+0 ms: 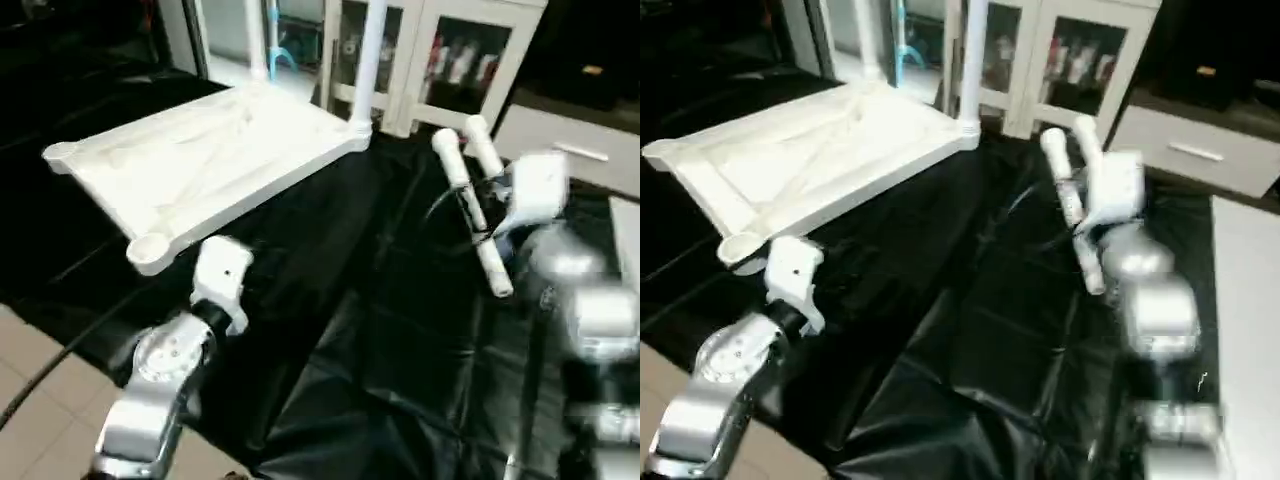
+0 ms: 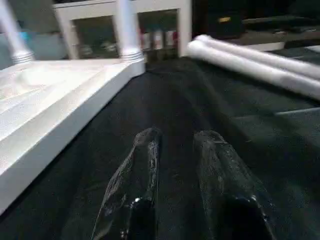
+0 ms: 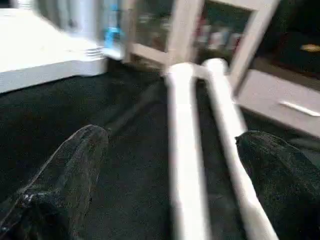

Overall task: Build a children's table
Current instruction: Move to table, then pick table leg

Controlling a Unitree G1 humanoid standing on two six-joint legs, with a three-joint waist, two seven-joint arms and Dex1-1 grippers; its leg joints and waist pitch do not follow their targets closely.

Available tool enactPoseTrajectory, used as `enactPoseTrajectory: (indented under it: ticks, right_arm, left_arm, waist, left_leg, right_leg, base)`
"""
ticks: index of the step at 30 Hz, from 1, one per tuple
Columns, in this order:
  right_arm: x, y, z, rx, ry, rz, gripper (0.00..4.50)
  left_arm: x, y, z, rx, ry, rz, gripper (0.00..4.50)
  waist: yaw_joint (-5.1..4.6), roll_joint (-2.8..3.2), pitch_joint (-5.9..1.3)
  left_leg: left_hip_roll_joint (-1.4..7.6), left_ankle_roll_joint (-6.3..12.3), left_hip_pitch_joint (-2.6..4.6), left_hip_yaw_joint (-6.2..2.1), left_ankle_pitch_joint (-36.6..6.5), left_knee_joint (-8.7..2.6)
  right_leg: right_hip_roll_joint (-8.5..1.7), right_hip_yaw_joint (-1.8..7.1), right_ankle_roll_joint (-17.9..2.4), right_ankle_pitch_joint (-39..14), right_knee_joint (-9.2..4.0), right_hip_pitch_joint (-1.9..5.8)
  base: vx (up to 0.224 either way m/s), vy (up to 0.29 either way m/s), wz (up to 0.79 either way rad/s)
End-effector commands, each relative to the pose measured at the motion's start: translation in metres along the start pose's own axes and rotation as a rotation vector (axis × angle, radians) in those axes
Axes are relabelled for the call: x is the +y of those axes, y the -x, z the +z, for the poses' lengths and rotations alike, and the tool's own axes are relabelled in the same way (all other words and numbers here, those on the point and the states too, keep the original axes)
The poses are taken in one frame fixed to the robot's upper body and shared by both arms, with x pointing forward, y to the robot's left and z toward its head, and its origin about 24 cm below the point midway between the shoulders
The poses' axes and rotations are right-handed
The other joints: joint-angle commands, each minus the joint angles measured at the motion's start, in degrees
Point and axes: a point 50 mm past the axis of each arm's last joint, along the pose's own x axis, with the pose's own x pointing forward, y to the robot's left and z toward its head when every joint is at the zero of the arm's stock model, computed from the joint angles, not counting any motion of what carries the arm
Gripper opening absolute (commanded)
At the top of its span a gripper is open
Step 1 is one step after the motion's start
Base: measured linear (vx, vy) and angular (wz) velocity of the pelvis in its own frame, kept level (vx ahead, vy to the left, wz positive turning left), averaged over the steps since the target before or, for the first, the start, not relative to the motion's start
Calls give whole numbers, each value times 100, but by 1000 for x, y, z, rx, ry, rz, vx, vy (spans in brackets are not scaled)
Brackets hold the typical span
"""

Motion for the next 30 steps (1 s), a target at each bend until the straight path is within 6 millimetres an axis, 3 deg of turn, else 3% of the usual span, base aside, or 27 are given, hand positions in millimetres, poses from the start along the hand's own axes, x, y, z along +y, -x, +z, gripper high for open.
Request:
enactPoseTrajectory:
  ticks: [1, 2, 3, 4, 5, 6, 7, 9, 10, 14, 15, 17, 18, 19, 21, 22, 24, 25, 28, 29, 30]
  right_arm:
    - [-6, -3, -2, 5, 4, -29, 446]
    - [-20, -16, 5, -1, 18, -74, 446]
    - [-24, -18, 6, -1, 20, -84, 446]
    - [-28, -21, 7, -5, 9, -95, 446]
    - [-28, -21, 7, -5, 9, -95, 446]
    - [-32, -24, 7, -4, -6, -105, 446]
    - [-40, -29, 4, -1, -37, -112, 446]
    - [-48, -33, -2, -2, -88, -117, 446]
    - [-52, -34, -5, -2, -119, -111, 446]
    - [-56, -35, -9, 2, -150, -100, 446]
    - [-57, -35, -10, 3, -156, -104, 446]
    - [-59, -36, -10, 2, -162, -112, 446]
    - [-62, -36, -10, 1, -181, -123, 446]
    - [-62, -36, -10, 1, -183, -125, 446]
    - [-69, -35, -13, 13, -194, -154, 446]
    - [-72, -35, -15, 19, -190, -169, 446]
    - [-77, -34, -17, 28, -192, -190, 446]
    - [-79, -33, -19, 30, -213, -195, 446]
    - [-80, -34, -19, 26, -234, -185, 446]
    - [-79, -34, -19, 26, -237, -175, 446]
    - [-74, -35, -19, 42, -232, -99, 446]
  left_arm:
    - [-4, -2, 8, -24, -6, -52, 130]
    - [0, 0, 13, -23, -19, -86, 130]
    - [1, 1, 15, -21, -21, -94, 130]
    - [3, 3, 16, -13, -22, -107, 130]
    - [3, 3, 16, -13, -22, -107, 130]
    - [6, 4, 17, -3, -29, -98, 130]
    - [14, 6, 18, 14, -28, -80, 130]
    - [22, 11, 21, 30, -27, -73, 130]
    - [23, 15, 22, 36, -24, -89, 130]
    - [24, 20, 25, 44, -22, -125, 130]
    - [24, 22, 25, 46, -16, -136, 130]
    - [23, 25, 27, 49, -8, -150, 130]
    - [25, 30, 28, 56, -6, -155, 130]
    - [25, 31, 28, 56, -6, -156, 130]
    - [28, 41, 29, 88, -17, -157, 130]
    - [28, 44, 31, 101, -17, -160, 130]
    - [26, 49, 32, 118, -4, -185, 130]
    - [22, 55, 33, 132, 7, -213, 130]
    - [20, 59, 34, 138, 18, -231, 130]
    - [19, 60, 35, 137, 24, -236, 130]
    - [14, 62, 37, 134, 43, -270, 130]
  waist:
    - [23, 36, -334]
    - [28, 144, -348]
    - [28, 104, -360]
    - [68, 145, -350]
    - [60, 103, -336]
    - [86, 104, -336]
    - [123, 197, -353]
    - [133, 165, -351]
    - [172, 209, -349]
    - [237, 239, -352]
    - [261, 281, -323]
    - [282, 272, -314]
    - [307, 332, -255]
    - [291, 300, -265]
    - [315, 368, -209]
    - [313, 329, -198]
    - [332, 345, -152]
    - [327, 303, -144]
    - [330, 332, -146]
    - [342, 316, -156]
    - [333, 231, -167]
  left_leg:
    - [62, -85, -5, 65, -845, -441]
    - [63, -92, -1, 56, -709, -428]
    - [55, -94, -11, 54, -671, -417]
    - [34, -71, -8, 61, -669, -407]
    - [33, 9, -30, 86, -611, -391]
    - [22, 63, -32, 96, -558, -386]
    - [35, 107, -29, 86, -505, -377]
    - [27, 150, -11, 113, -572, -355]
    - [31, 177, -7, 116, -615, -352]
    - [52, 288, -6, 115, -535, -354]
    - [61, 291, 2, 113, -629, -363]
    - [55, 303, 3, 116, -720, -368]
    - [52, 304, -9, 103, -788, -382]
    - [51, 292, -9, 106, -914, -387]
    - [65, 255, -2, 94, -1060, -403]
    - [49, 257, -16, 95, -1139, -413]
    - [44, 259, -13, 101, -1178, -413]
    - [45, 283, -24, 103, -1181, -419]
    - [46, 345, -49, 94, -1056, -412]
    - [45, 410, -59, 96, -924, -408]
    - [38, 491, -85, 116, -727, -387]
  right_leg:
    - [-248, 186, -1054, -345, -400, 320]
    - [-258, 177, -1141, -81, -379, 317]
    - [-263, 170, -1212, -10, -354, 341]
    - [-254, 164, -1287, -4, -346, 361]
    - [-254, 176, -1343, 68, -351, 375]
    - [-246, 177, -1333, 69, -357, 385]
    - [-284, 167, -1390, 42, -335, 374]
    - [-261, 162, -1472, -104, -351, 358]
    - [-268, 157, -1517, -181, -357, 348]
    - [-251, 133, -1610, -90, -330, 344]
    - [-259, 124, -1638, -181, -341, 316]
    - [-252, 117, -1647, -292, -345, 319]
    - [-256, 113, -1630, -379, -354, 289]
    - [-263, 111, -1614, -542, -369, 308]
    - [-276, 107, -1588, -725, -376, 264]
    - [-264, 99, -1549, -871, -395, 282]
    - [-274, 102, -1542, -1010, -408, 247]
    - [-275, 104, -1551, -1056, -413, 249]
    - [-270, 101, -1552, -975, -395, 254]
    - [-253, 93, -1550, -895, -387, 243]
    - [-252, 101, -1576, -706, -387, 262]
  base:
    - [0, 0, 0]
    - [0, 0, 0]
    - [0, 0, 0]
    - [0, 0, 0]
    - [0, 0, 0]
    - [0, 0, 0]
    - [0, 0, 0]
    - [0, 0, 0]
    - [0, 0, 0]
    - [0, 0, 0]
    - [0, 0, 0]
    - [0, 0, 0]
    - [0, 0, 0]
    - [0, 0, 0]
    - [0, 0, 0]
    - [0, 0, 0]
    - [0, 0, 0]
    - [0, 0, 0]
    - [0, 0, 0]
    - [0, 0, 0]
    - [0, 0, 0]
